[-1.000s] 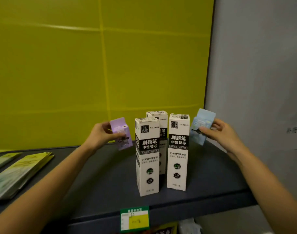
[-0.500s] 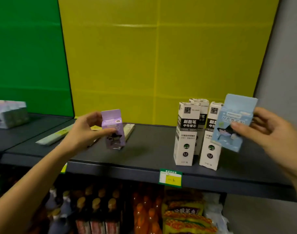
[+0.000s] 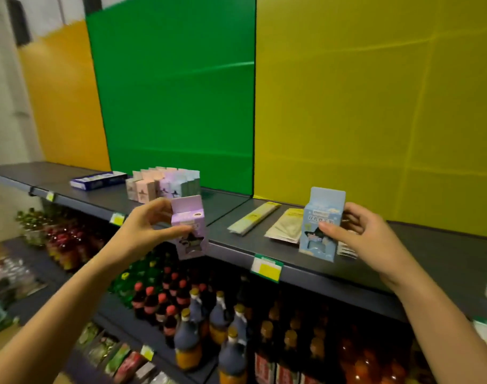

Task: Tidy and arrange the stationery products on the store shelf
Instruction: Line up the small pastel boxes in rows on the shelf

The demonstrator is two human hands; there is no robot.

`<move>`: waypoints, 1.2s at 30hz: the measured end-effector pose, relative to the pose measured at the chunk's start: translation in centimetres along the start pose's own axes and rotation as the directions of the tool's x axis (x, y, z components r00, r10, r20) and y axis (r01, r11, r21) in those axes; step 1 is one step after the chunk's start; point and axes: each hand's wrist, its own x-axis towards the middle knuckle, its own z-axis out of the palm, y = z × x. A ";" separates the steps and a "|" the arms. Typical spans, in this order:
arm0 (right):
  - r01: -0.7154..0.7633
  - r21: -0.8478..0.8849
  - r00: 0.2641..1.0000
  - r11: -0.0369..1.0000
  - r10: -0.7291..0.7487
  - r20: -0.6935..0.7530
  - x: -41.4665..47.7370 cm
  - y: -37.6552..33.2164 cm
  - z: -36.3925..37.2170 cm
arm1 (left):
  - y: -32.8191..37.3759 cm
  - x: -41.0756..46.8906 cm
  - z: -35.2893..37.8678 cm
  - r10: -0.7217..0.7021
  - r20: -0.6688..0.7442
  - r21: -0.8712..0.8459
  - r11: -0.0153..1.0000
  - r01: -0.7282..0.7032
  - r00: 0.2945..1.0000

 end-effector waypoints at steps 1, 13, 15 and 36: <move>-0.003 0.021 1.000 1.000 0.003 0.009 1.1 0.1 2.4 | -0.9 0.0 -1.8 -0.011 -0.021 0.011 1.000 0.011 1.000; -0.042 -0.030 0.980 0.999 0.047 0.192 12.1 -0.9 22.3 | -10.5 3.2 -14.2 -0.101 -0.073 0.129 0.986 0.109 0.992; -0.050 -0.083 0.974 0.995 0.067 0.218 14.0 -0.6 24.0 | -12.0 4.5 -14.9 -0.103 -0.062 0.140 0.984 0.111 0.993; 0.005 -0.475 0.948 0.880 0.147 0.283 28.3 6.4 34.4 | -24.5 24.6 -14.4 0.029 0.303 0.444 0.880 -0.168 0.953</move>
